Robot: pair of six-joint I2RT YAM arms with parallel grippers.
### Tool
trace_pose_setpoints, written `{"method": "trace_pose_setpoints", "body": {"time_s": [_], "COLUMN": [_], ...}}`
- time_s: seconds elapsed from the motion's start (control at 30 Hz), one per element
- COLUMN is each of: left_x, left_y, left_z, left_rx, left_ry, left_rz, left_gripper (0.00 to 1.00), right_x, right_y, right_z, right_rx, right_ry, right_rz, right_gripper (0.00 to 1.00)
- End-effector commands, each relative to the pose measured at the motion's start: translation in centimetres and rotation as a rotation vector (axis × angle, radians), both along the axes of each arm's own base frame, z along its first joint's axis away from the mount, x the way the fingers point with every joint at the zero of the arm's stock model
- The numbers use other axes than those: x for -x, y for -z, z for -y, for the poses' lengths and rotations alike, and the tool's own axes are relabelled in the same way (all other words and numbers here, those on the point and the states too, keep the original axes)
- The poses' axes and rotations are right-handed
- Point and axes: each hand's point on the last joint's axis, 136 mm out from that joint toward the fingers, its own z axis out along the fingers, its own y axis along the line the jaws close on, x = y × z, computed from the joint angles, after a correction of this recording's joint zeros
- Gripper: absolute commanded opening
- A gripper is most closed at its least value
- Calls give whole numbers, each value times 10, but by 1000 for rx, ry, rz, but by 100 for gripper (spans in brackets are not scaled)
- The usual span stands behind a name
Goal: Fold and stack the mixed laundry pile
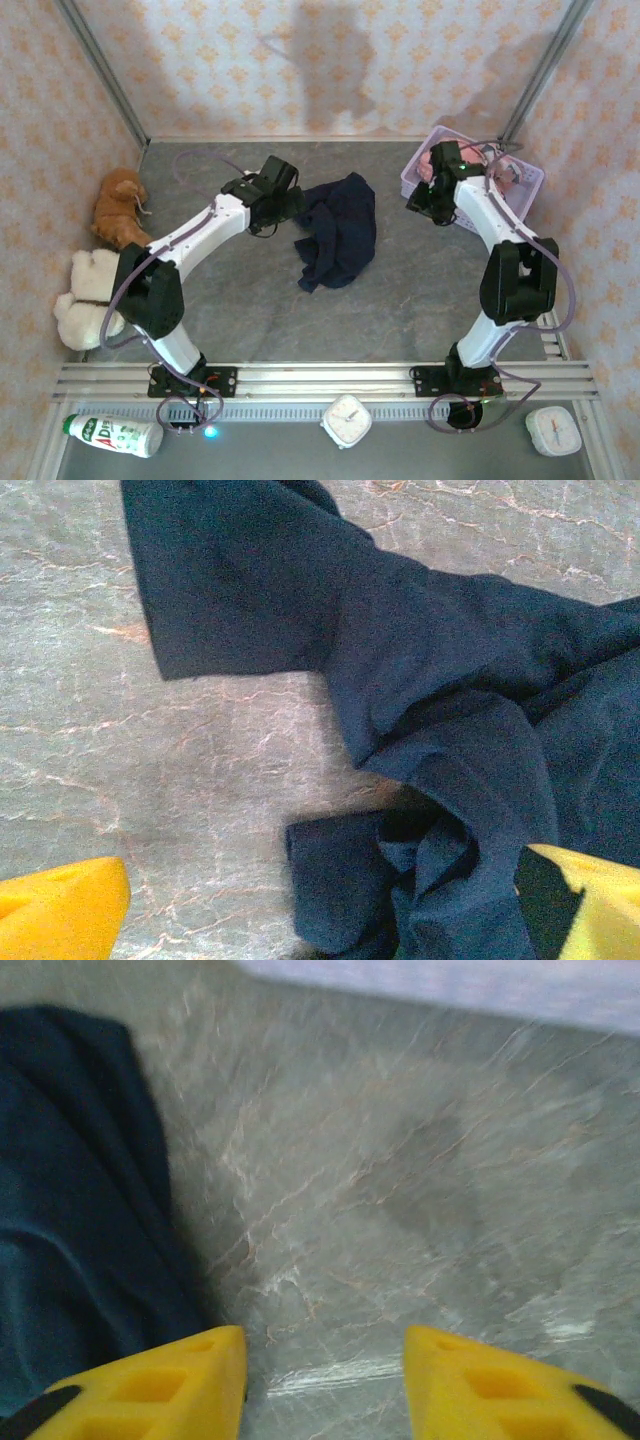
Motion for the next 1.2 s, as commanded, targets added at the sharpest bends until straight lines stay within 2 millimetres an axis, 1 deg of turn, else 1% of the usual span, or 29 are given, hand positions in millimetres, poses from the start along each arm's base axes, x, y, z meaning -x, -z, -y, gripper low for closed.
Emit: {"method": "trace_pose_setpoints", "body": {"time_s": [0.0,0.07,0.1,0.17,0.23,0.3,0.4,0.43,0.5,0.53,0.6,0.7,0.8,0.9,0.97,1.0,1.03,1.1,1.17], "left_x": [-10,-7,-4,3,11,20,36,41,51,57,66,76,82,85,85,85,84,81,78], "left_y": [-15,-12,-11,-9,-8,-8,-10,-10,-7,-2,5,16,27,45,56,61,67,77,83], "left_z": [8,7,6,4,4,5,8,10,15,17,25,43,65,87,101,107,111,113,113], "left_rx": [34,32,32,31,34,27,-5,-16,-28,-32,-23,-13,-33,-66,-86,-92,-104,-132,-148], "left_ry": [-6,-4,-3,11,37,72,134,160,214,240,293,386,489,581,632,648,661,658,647], "left_rz": [45,37,32,27,31,41,72,81,89,81,70,49,23,-22,-44,-53,-65,-89,-97], "left_gripper": [100,100,100,100,100,100,100,100,100,100,100,100,100,100,99,96,90,71,49], "right_x": [-28,-50,-61,-87,-114,-139,-172,-180,-191,-194,-194,-178,-146,-101,-66,-52,-35,-7,17], "right_y": [17,29,32,41,44,43,38,36,27,22,10,-4,-16,-18,-13,-13,-9,-4,6], "right_z": [-10,-5,-4,1,5,15,39,46,56,58,53,35,19,6,2,1,0,-1,-9], "right_rx": [-29,9,24,65,95,147,233,247,254,252,224,132,73,23,8,6,9,-6,-51], "right_ry": [2,21,27,37,43,66,109,123,141,143,131,101,80,50,30,22,14,9,4], "right_rz": [53,66,72,76,96,115,153,159,171,179,193,211,216,189,153,139,116,85,67], "right_gripper": [39,37,36,34,35,35,35,35,36,36,38,42,47,51,52,53,53,53,55]}}
